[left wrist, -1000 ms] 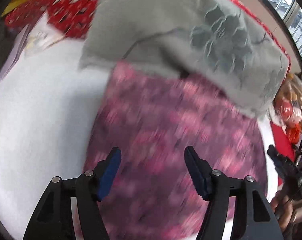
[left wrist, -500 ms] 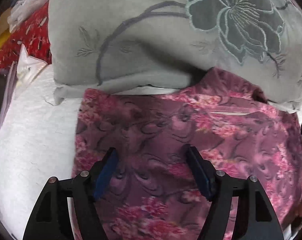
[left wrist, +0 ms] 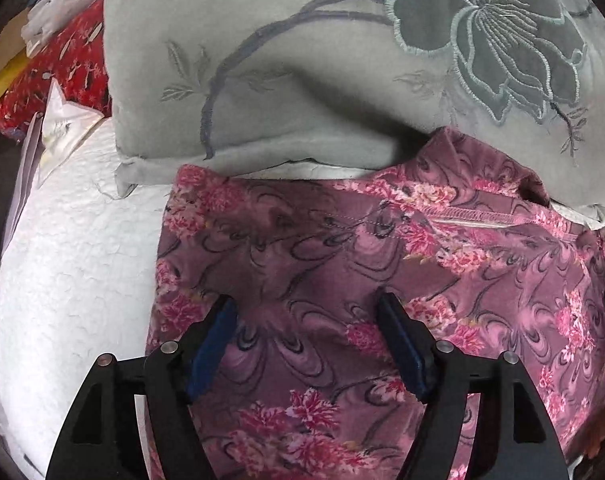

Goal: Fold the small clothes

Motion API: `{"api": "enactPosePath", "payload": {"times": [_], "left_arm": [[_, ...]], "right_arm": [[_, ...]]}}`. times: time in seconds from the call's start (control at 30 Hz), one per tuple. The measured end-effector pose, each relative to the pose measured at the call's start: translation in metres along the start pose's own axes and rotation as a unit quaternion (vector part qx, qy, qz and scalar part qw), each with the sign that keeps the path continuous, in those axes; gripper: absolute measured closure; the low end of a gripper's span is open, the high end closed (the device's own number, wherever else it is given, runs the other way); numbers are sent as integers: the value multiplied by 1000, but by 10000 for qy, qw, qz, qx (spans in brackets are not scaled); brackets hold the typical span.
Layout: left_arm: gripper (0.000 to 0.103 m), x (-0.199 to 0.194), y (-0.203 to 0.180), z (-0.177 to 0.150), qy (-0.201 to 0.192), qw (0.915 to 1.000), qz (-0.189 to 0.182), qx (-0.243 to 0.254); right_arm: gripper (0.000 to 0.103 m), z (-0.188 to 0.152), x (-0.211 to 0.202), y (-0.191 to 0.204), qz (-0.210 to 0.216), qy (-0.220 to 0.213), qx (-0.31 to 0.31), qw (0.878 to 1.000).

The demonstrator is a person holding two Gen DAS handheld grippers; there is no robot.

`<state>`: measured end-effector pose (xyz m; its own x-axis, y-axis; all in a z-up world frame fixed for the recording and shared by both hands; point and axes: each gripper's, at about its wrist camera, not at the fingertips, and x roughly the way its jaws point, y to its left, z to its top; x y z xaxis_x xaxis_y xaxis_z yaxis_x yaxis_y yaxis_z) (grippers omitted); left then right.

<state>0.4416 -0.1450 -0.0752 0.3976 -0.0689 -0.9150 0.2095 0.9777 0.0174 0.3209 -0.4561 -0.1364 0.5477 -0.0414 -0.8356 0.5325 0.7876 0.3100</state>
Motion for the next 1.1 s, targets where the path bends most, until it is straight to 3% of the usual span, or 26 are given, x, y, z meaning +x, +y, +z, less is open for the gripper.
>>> {"api": "enactPosePath", "payload": {"times": [0.03, 0.17, 0.3, 0.37, 0.43, 0.5, 0.7, 0.77, 0.9, 0.93, 1.03, 1.1], "left_arm": [[30, -1, 1, 0, 45, 10000, 28, -3], [33, -19, 11, -11, 73, 9998, 91, 173], [33, -49, 37, -43, 48, 9991, -254, 323], [32, -57, 51, -63, 31, 9990, -325, 290], [32, -51, 61, -87, 237, 9990, -162, 338], [31, -48, 70, -100, 392, 9986, -2, 364], [34, -83, 121, -116, 287, 9949, -661, -706], [34, -91, 132, -128, 327, 9895, -956, -1034], [32, -85, 141, -156, 781, 9705, -1805, -1396], [32, -78, 139, -163, 911, 9673, -1887, -1432], [38, -68, 135, -168, 865, 9737, -1605, -1368], [55, -70, 134, -165, 708, 9772, -1455, -1373]], "right_arm": [[49, -4, 5, -5, 54, 136, -8, 9999], [50, -8, -25, -6, 113, -21, -4, 9999], [49, -27, -62, -17, 410, -427, 85, 9982], [50, -46, -60, -30, 248, -248, 87, 9993], [49, -57, -45, -45, 30, 124, 105, 9999], [50, -56, -52, -49, 78, 19, 131, 9999], [49, -67, -79, -63, 50, 11, 523, 9986], [48, -76, -81, -74, -30, 108, 691, 9975], [48, -89, -86, -80, 473, 123, 918, 9946], [53, -90, -85, -77, 599, 193, 892, 9940], [91, -89, -83, -66, 668, 341, 615, 9953], [94, -85, -95, -66, 760, 115, 569, 9954]]}}
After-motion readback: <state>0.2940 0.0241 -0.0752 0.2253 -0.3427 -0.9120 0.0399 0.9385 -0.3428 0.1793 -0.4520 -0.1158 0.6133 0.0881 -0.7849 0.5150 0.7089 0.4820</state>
